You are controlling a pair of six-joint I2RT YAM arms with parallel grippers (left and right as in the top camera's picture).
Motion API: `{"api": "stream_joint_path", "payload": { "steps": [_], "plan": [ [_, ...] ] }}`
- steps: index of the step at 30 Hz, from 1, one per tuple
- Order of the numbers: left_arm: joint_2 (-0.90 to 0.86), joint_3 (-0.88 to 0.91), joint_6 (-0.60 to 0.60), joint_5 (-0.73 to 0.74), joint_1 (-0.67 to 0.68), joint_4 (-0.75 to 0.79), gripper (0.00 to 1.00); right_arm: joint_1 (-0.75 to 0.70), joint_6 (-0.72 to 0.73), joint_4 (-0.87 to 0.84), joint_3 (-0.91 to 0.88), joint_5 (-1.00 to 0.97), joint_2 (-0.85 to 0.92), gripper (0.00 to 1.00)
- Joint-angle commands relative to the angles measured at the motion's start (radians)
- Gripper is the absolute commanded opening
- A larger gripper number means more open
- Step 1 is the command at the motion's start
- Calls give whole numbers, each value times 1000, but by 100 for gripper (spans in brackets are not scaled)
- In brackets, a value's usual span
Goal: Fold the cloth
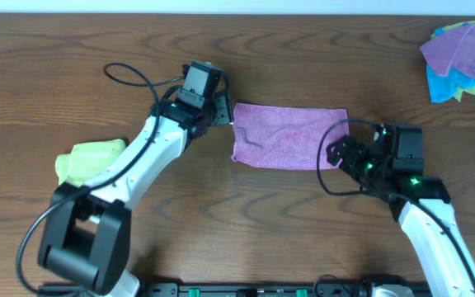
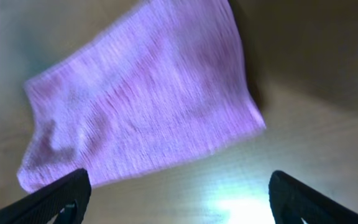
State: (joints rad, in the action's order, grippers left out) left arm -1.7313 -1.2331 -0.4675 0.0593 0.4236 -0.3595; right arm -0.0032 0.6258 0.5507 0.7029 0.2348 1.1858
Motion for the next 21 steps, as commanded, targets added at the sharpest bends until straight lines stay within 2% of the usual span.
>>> {"api": "stream_joint_path", "payload": {
  "steps": [1, 6, 14, 21],
  "plan": [
    [41, -21, 27, -14, 0, -35, 71, 5, 32, 35, 1, 5, -6, 94],
    [52, -21, 32, 19, 0, -107, 74, 4, 60, -26, -58, -2, -5, 98],
    [53, -21, 73, 100, 0, -143, 75, 4, 138, -275, -236, 33, 35, 98],
    [53, -21, 188, 230, 0, -151, 87, 4, 161, -417, -282, 24, 103, 96]
  ]
}}
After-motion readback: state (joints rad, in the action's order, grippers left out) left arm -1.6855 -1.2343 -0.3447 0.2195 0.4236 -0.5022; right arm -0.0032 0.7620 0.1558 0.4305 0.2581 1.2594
